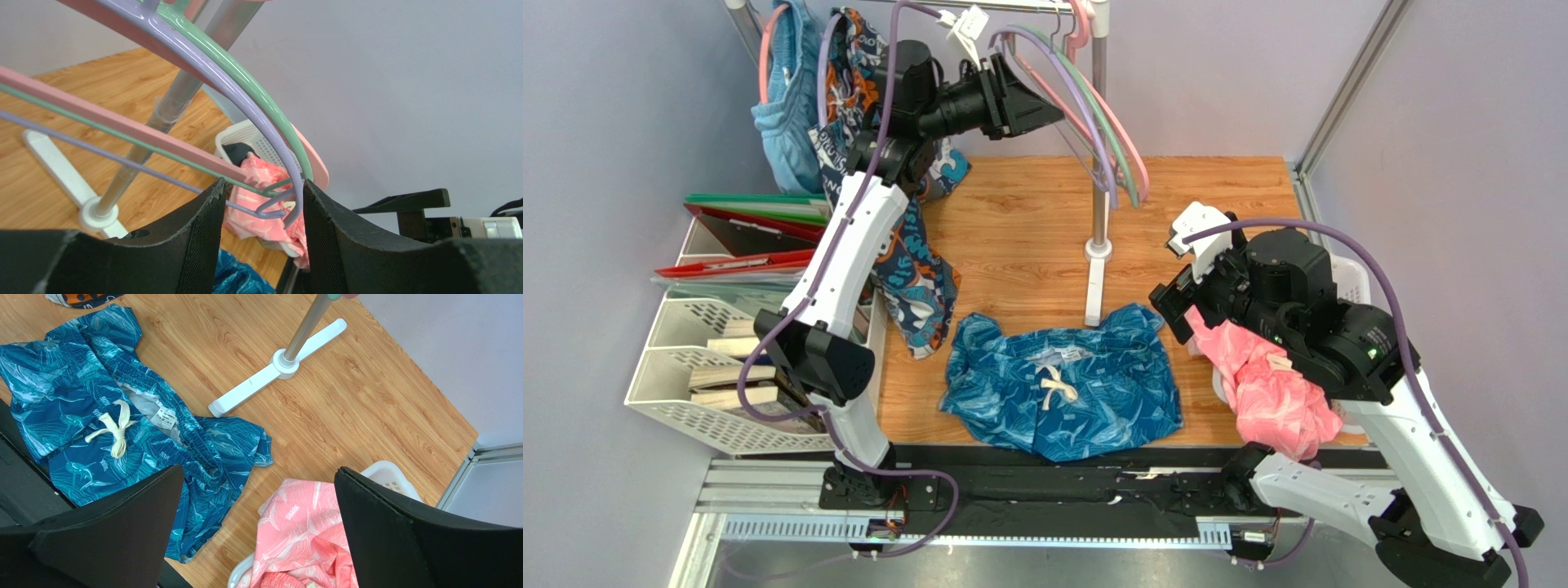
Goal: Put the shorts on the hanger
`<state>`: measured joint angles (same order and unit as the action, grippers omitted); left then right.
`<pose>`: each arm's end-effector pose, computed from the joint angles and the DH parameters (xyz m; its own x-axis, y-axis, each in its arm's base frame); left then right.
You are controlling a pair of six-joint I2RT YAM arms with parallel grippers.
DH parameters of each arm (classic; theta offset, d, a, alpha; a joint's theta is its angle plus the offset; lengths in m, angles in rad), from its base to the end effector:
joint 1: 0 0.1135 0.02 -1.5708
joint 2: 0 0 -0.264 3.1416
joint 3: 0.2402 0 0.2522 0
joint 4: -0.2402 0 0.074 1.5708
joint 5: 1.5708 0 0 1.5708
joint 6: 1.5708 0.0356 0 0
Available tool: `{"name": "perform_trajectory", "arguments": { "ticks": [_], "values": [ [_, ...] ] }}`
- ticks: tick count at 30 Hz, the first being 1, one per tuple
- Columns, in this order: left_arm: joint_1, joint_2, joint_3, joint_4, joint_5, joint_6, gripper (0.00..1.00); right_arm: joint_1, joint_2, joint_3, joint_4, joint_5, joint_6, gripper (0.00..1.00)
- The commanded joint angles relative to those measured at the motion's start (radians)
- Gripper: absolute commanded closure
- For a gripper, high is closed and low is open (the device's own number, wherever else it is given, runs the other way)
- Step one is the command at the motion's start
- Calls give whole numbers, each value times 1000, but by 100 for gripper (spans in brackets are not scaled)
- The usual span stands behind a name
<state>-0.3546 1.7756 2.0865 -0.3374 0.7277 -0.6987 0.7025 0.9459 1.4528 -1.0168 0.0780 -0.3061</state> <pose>0.3567 -0.1573 0.5014 -0.5869 -0.2949 -0.7541 0.6600 0.3653 -0.6565 0.1133 0.0923 0.4455 -0.1767 -0.5432 -0.8208 -0.6770 0.6724 -0.2993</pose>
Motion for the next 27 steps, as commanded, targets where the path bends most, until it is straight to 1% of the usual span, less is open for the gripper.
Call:
{"name": "perform_trajectory", "arguments": {
  "ticks": [1,4,10,21,24,25,27],
  "values": [
    [-23,27,0,166,90,-131,45,-9,-18,-8,12,19,4,0],
    [-35,42,3,207,90,-157,46,-9,-19,-9,12,19,4,0],
    [-41,74,27,235,85,-193,47,-12,-22,-14,11,19,4,0],
    [-52,105,52,232,64,-199,49,-12,-19,-14,14,22,2,0],
    [-52,110,49,233,65,-199,54,-12,-19,-14,11,22,2,0],
    [-52,108,47,235,67,-199,60,-14,-19,-14,11,23,2,0],
    [-52,105,44,232,70,-199,66,-14,-21,-14,11,22,1,0]
  ]
}}
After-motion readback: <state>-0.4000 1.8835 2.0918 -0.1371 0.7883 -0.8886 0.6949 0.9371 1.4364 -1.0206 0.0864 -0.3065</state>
